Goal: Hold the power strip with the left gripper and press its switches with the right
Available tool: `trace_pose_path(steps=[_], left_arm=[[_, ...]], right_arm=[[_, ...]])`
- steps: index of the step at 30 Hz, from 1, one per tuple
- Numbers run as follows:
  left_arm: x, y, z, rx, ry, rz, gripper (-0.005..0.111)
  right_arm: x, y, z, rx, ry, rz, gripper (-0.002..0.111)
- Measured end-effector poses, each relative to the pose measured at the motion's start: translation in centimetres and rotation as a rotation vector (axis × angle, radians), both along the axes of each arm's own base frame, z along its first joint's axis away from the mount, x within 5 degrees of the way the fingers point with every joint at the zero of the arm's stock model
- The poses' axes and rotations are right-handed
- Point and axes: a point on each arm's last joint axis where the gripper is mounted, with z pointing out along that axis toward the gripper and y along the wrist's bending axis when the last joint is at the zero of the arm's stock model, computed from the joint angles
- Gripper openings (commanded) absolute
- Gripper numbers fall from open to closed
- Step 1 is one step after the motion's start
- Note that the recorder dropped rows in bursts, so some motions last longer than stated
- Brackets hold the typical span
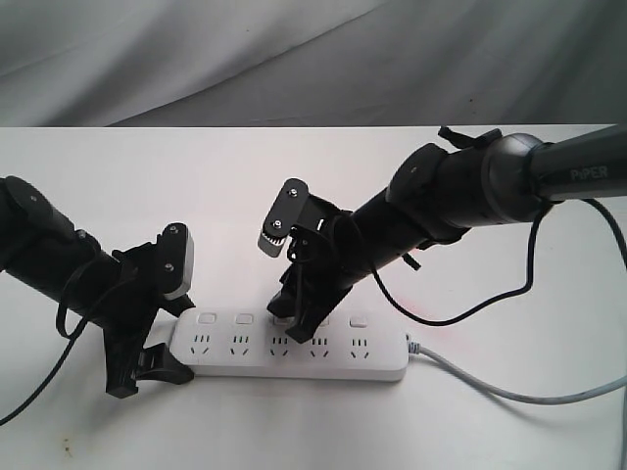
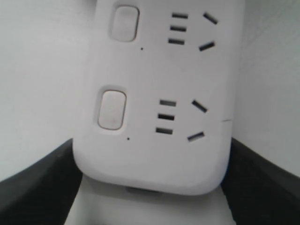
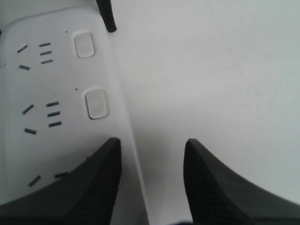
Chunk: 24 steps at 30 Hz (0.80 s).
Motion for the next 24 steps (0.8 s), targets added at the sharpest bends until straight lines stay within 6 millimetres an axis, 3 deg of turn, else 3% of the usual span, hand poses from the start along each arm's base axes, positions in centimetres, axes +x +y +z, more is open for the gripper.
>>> trace_pose_path(steps=[24], left_arm=[[0.0, 0.0, 0.0, 0.0, 0.0, 0.0, 0.06]], right_arm=[[-0.15, 0.22, -0.73, 0.004, 0.047, 0.015, 0.041]])
